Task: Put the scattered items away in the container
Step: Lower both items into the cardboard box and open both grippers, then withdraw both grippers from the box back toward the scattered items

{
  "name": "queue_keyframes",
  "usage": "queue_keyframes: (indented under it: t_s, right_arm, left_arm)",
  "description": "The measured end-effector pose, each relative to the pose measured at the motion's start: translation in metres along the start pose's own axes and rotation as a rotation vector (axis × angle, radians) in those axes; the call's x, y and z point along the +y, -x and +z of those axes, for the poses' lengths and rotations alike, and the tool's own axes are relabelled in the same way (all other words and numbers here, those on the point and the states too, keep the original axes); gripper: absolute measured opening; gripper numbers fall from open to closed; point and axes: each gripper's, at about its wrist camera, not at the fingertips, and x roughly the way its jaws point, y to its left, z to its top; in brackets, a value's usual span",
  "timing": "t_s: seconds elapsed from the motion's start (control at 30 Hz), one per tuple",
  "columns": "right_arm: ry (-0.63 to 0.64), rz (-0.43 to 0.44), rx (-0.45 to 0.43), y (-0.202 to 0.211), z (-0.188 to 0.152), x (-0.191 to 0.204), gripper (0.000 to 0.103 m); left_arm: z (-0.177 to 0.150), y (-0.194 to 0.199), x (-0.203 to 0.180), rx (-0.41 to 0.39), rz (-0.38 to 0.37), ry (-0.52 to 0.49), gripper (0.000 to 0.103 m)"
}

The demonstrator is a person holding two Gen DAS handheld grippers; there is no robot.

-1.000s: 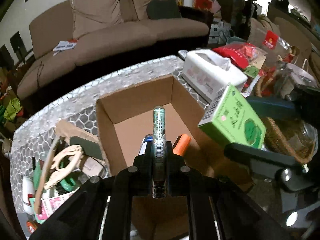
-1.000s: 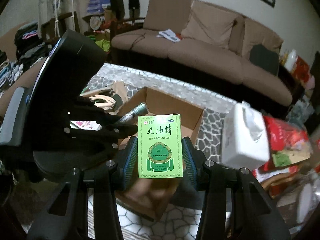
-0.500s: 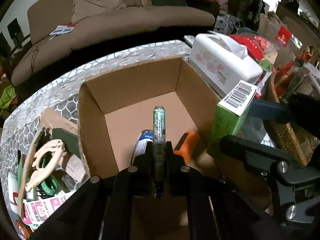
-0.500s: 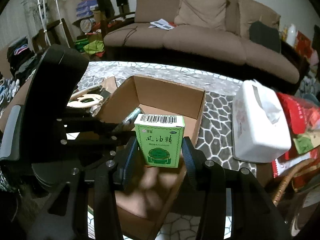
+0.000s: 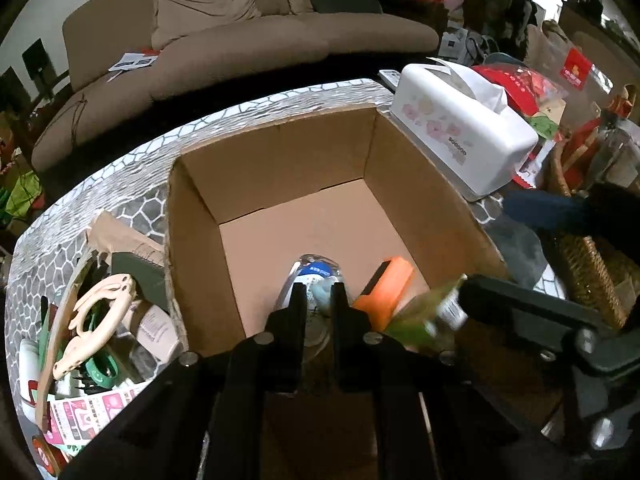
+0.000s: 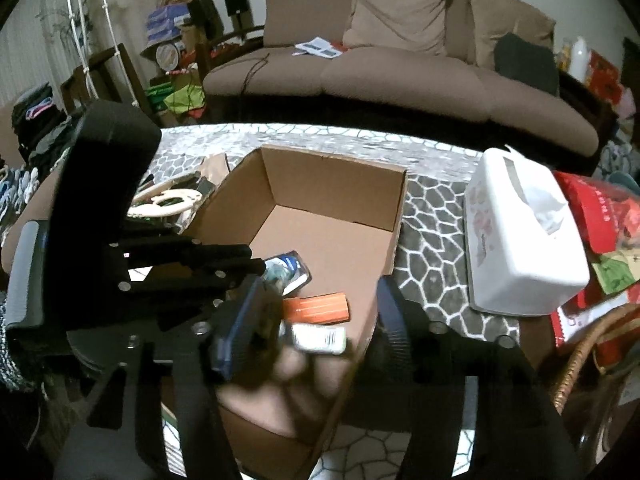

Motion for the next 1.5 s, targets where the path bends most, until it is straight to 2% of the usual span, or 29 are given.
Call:
queue_keyframes:
  t_s: [0.07,0.1,0.13,0.17,0.23,0.4,0.67,0.87,1.07,1.13,1.37,1.43,1.5]
  right_arm:
    - [-0.005,-0.001,-0.012,0.005,0.0,0.0,0.072]
    - [-0.009,0.004,-0.022,0.009,-0.001,-0.001,0.083]
    - [-0.019,0.014,-0.037,0.012,-0.002,-0.002,0.094]
    - [-0.029,0.024,-0.045,0.014,-0.003,-0.003,0.099]
    - [-0.05,0.039,-0.022,0.015,-0.005,-0.006,0.103]
    - [-0.061,0.03,-0.001,0.023,-0.009,-0.002,0.103]
    - [-0.065,0.07,-0.095,0.073,-0.008,0.017,0.103]
    - [-0.059,0.103,-0.139,0.107,-0.016,0.036,0.103]
    - [-0.014,0.115,-0.166,0.135,-0.027,0.068,0.099]
    - [-0.009,0.14,-0.189,0.148,-0.031,0.078,0.093]
    - [0.013,0.14,-0.211,0.175,-0.046,0.108,0.081]
    - [0.016,0.145,-0.213,0.179,-0.051,0.115,0.073]
    - [0.016,0.149,-0.213,0.181,-0.056,0.124,0.068]
  left_arm:
    - [0.0,0.005,0.002,-0.018,0.001,0.014,0.063]
    - [-0.001,0.007,0.003,-0.027,-0.01,0.023,0.072]
    - [-0.002,0.01,0.005,-0.033,-0.026,0.034,0.086]
    - [-0.002,0.011,0.006,-0.033,-0.029,0.04,0.096]
    - [-0.005,0.015,0.008,-0.034,-0.025,0.043,0.103]
    - [-0.011,0.03,0.008,-0.043,-0.025,0.046,0.103]
    - [-0.024,0.072,0.006,-0.09,-0.025,0.029,0.103]
    - [-0.045,0.114,0.003,-0.135,0.016,-0.009,0.103]
    - [-0.069,0.151,0.011,-0.155,0.006,0.031,0.103]
    - [-0.079,0.163,0.013,-0.165,0.007,0.036,0.103]
    - [-0.116,0.203,0.025,-0.208,0.033,0.07,0.103]
    - [-0.128,0.21,0.031,-0.209,0.037,0.093,0.103]
    - [-0.139,0.212,0.035,-0.197,0.047,0.107,0.103]
